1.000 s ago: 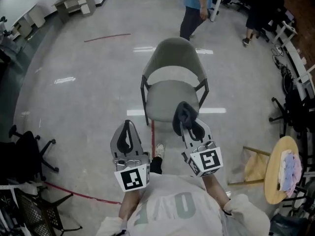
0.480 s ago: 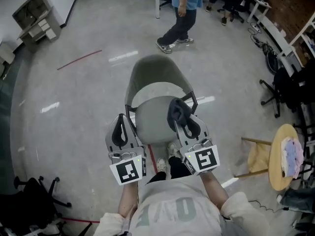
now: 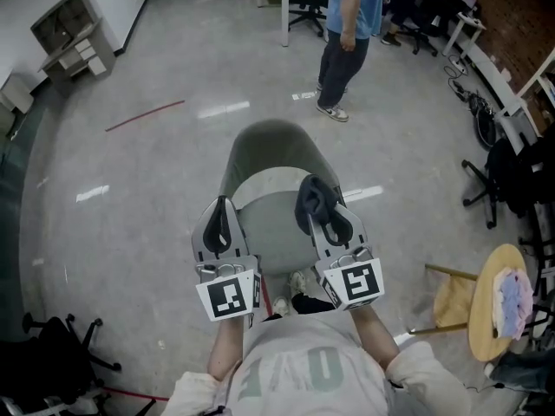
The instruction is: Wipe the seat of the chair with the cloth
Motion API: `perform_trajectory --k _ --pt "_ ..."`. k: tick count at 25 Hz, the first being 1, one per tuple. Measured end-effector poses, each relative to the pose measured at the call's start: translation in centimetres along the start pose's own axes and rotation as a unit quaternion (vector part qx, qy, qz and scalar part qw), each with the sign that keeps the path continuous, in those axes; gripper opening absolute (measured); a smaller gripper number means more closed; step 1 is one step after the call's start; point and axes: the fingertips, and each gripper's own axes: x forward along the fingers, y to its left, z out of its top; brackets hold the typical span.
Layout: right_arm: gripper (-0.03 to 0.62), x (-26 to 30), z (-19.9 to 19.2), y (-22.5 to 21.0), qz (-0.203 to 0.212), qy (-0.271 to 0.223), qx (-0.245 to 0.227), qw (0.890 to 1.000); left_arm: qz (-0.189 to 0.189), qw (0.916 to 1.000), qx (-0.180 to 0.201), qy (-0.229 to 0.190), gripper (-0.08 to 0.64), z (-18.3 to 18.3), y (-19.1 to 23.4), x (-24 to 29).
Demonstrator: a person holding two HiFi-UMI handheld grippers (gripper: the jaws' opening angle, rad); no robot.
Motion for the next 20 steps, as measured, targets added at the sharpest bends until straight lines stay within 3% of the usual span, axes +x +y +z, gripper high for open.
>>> perform_trajectory --k 8,13,20 --pt "0.058 3.4 0.3 -2.4 0.015 -0.012 -0.023 1.000 0.006 1.0000 0.003 -0.003 0.015 -1.0 -0.9 4.1" --pt "0.058 4.6 -0.9 -3.1 0.021 0.003 0.003 1.000 0.005 1.0000 0.004 0.001 0.015 -1.4 -1.2 5.7" --pt "0.058 5.9 -0.2 -2.8 0.020 0.004 -0.006 1.000 -0.012 0.9997 0.017 -0.010 0.015 -0.9 -1.2 7.4"
